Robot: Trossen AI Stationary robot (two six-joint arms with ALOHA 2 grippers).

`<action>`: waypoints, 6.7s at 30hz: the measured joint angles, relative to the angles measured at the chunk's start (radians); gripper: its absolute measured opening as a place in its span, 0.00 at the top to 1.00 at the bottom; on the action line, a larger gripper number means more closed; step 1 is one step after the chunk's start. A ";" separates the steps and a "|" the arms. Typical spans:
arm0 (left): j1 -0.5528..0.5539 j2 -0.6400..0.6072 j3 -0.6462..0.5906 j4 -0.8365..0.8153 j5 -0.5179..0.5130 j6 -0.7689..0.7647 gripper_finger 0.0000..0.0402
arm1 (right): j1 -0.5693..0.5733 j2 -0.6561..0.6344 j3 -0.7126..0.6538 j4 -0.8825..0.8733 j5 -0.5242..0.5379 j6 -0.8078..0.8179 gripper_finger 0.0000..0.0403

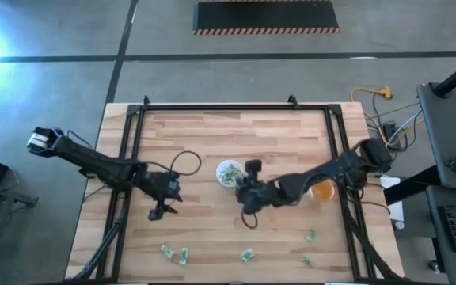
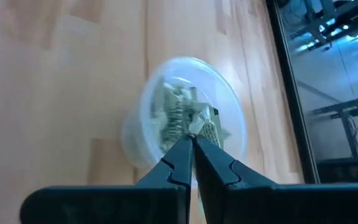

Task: Pick and place Stevia / Truvia into bins
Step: Put the light green stevia packet into the transparent container

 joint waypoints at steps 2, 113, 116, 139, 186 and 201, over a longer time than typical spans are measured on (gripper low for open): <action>-0.043 0.039 0.011 0.014 -0.028 -0.046 0.49 | -0.031 0.000 -0.001 0.003 -0.028 -0.029 0.98; 0.240 0.542 0.494 0.143 -0.496 0.786 1.00 | 0.541 -0.062 -0.003 -0.262 -0.234 1.109 0.83; 0.282 0.557 0.486 0.162 -0.462 0.776 1.00 | 0.541 -0.062 -0.006 -0.263 -0.234 1.108 0.83; 0.351 0.596 0.489 0.192 -0.442 0.751 0.62 | 0.543 -0.061 -0.009 -0.261 -0.242 1.114 0.83; 0.318 0.120 0.310 -0.059 -0.458 0.504 0.53 | 0.677 -0.061 -0.214 -0.622 -0.486 2.042 0.83; 0.318 0.122 0.310 -0.059 -0.457 0.503 0.53 | 0.677 -0.061 -0.226 -0.587 -0.490 2.052 0.86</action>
